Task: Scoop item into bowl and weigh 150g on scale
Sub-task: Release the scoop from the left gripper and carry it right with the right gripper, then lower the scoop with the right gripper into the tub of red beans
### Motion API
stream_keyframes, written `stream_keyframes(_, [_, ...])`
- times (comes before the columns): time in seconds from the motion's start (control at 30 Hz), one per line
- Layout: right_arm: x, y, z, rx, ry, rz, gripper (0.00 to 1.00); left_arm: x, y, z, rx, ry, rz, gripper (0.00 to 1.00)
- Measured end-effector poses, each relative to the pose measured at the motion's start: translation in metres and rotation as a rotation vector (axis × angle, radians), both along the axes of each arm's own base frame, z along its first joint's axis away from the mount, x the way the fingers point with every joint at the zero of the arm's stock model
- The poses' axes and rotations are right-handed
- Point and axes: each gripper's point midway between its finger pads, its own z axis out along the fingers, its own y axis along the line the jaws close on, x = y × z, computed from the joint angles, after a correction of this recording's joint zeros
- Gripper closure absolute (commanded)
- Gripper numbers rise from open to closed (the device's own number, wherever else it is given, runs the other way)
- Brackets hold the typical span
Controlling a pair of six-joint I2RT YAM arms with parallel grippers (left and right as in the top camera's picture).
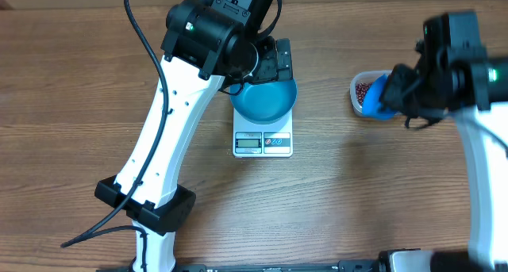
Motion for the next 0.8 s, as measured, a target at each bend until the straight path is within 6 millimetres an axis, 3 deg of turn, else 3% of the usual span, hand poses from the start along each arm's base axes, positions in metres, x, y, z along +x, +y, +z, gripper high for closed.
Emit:
stream_keyframes(0.23, [0.046, -0.035, -0.020, -0.101, 0.080, -0.034, 0.96, 0.000, 0.000, 0.000, 0.006, -0.005, -0.008, 0.01])
stream_keyframes(0.5, [0.064, -0.082, -0.036, -0.162, 0.101, -0.042, 0.96, 0.001, 0.001, 0.000, 0.015, -0.012, -0.024, 0.00])
stream_keyframes(0.8, [0.076, -0.089, -0.044, -0.193, 0.091, -0.004, 0.96, 0.001, 0.001, 0.000, 0.015, -0.013, -0.027, 0.01])
